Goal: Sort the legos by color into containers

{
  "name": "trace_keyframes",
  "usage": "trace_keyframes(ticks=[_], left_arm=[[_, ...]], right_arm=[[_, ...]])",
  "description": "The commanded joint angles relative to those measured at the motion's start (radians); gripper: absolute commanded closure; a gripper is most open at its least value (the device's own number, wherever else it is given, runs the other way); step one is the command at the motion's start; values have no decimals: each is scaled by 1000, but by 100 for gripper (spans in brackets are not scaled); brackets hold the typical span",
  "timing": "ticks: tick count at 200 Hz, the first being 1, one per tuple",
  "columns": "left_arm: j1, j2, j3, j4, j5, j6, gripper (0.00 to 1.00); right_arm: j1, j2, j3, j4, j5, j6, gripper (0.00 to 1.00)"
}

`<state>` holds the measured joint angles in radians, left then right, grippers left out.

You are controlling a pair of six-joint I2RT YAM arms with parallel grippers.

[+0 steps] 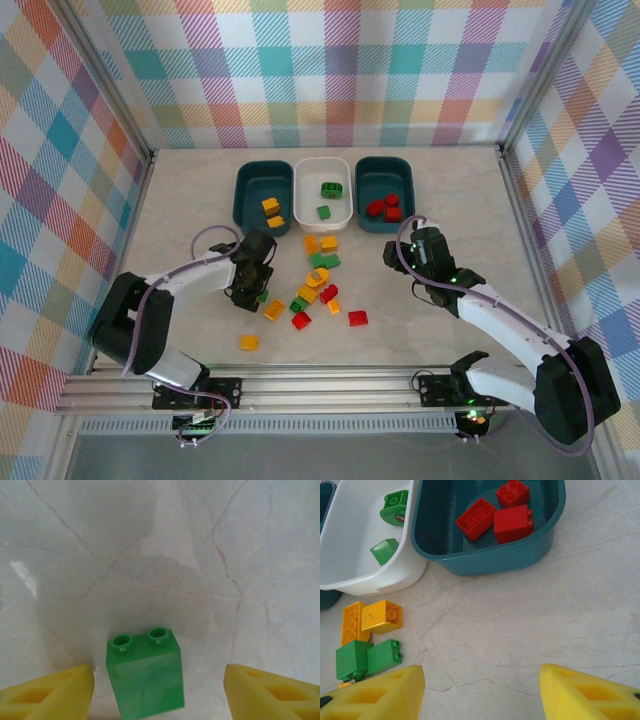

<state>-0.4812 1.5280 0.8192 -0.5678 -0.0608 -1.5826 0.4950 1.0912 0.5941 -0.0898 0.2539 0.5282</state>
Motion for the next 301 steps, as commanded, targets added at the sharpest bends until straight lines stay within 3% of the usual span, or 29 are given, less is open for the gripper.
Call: trace_keyframes(ticks=[1,76,152,188,223,262,278,301], left_arm=[[8,47,34,3,28,-8,32],[28,113,46,36,48,24,60],[21,58,234,-33,2,178,62],[6,188,491,-41,4,331,61],[-3,477,862,-39,134,523,62],[-9,763,1289,-175,170,649,66],[-11,814,1364,-203,159,658,66],[-10,853,1423,-239,122,669,55]], right_arm=[[5,-1,-9,32,16,18,38],[6,13,-9,34,18,18,39],[6,41,-5,42,12,20,39],[6,42,-7,42,21,19,39],[6,54,-7,42,25,19,39],[5,64,-6,44,22,20,39],[5,65,-6,43,23,19,39],[5,74,-4,45,19,20,39]])
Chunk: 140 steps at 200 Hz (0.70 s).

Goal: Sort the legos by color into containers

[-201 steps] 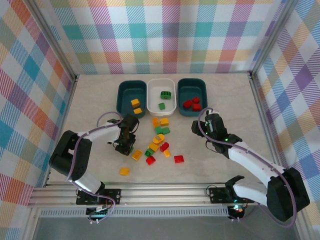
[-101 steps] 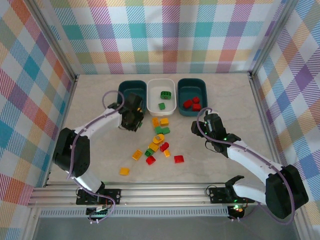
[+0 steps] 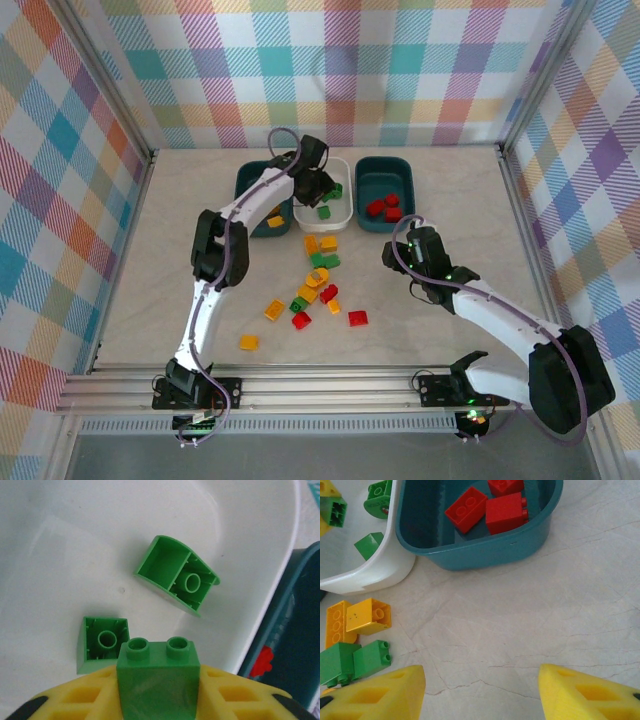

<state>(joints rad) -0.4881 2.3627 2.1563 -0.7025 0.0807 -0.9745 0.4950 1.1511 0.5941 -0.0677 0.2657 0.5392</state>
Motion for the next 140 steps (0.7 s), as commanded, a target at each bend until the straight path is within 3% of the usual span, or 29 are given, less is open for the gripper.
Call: trace_keyframes(ticks=[1,17,37,65,99,140], left_arm=[[-1,21,89,-107,-22,62,54],[-1,50,139,-149,-22,77,39],[-2,40,154,-151,14,111,30],[-20,-82,95,-156,42,198,27],[-75,-399,-329,-95,-27,310,27],[-140,-691,-871,-111,-214,440,27]], right_arm=[[5,14,-3,22,7,9,39],[5,12,3,11,22,5,39],[5,-8,-2,2,53,2,38],[5,-12,-6,10,49,2,38],[6,1,-5,14,38,5,38],[6,11,-3,18,24,9,38]])
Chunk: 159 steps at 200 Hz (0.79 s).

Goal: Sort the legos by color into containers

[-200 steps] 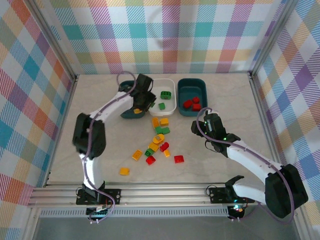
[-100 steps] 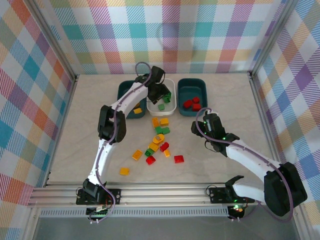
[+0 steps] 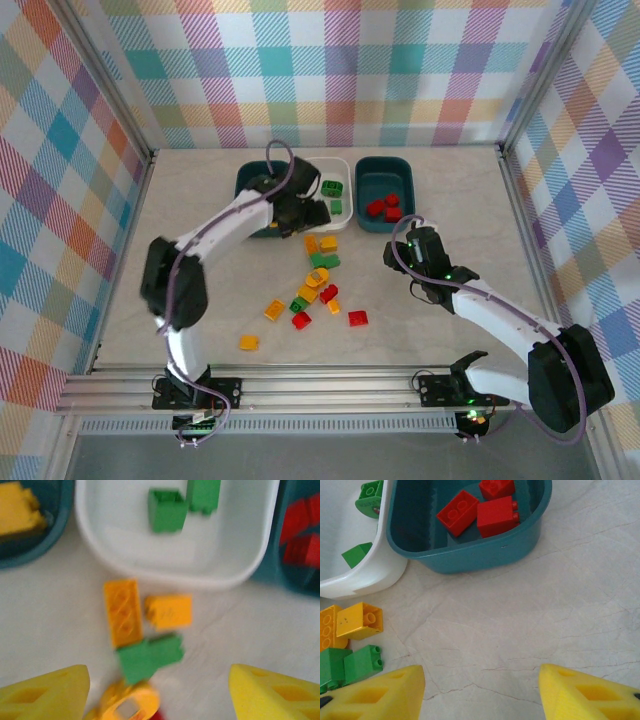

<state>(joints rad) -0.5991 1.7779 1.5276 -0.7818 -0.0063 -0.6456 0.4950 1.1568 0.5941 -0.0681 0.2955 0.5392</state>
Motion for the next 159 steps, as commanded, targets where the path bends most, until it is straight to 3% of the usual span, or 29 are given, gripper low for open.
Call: trace_keyframes(ticks=[1,27,75,159], left_arm=[[-31,-112,-254,-31,-129,114,27],[-102,-224,-431,-72,-220,141,28],[-232,-222,-517,-152,-360,134,28],[-273,-210,-578,-71,-222,202,31]], right_arm=[[6,5,-3,19,-5,10,38],[6,5,-2,20,-12,11,38],[5,4,-2,17,-9,8,38],[6,3,-2,15,-11,10,38]])
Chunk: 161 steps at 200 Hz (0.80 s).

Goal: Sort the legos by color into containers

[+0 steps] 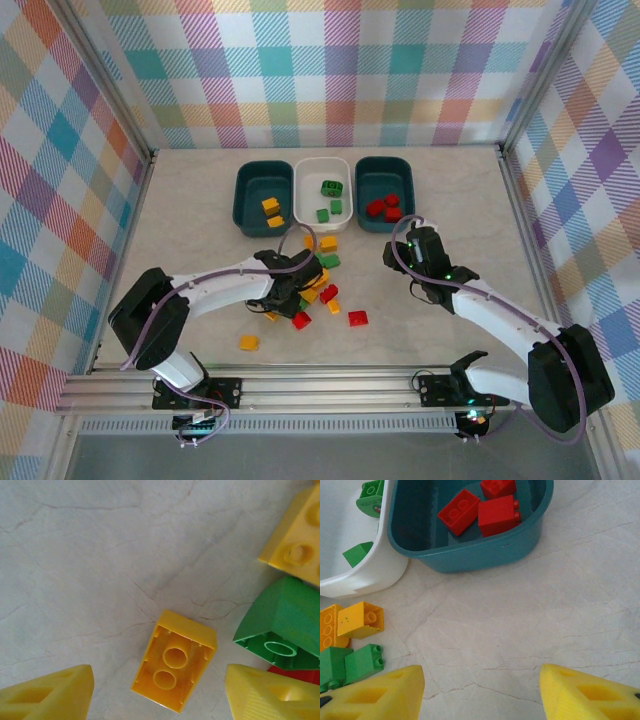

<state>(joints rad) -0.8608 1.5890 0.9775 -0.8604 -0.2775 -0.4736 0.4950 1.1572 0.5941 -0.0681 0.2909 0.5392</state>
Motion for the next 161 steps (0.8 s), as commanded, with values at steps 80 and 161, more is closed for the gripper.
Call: trace_keyframes(ticks=[80,161], left_arm=[[1,68,-36,77,5,20,45],[50,21,-21,56,0,12,71]], right_arm=[[5,9,2,16,-16,10,38],[6,16,3,19,-22,11,38]])
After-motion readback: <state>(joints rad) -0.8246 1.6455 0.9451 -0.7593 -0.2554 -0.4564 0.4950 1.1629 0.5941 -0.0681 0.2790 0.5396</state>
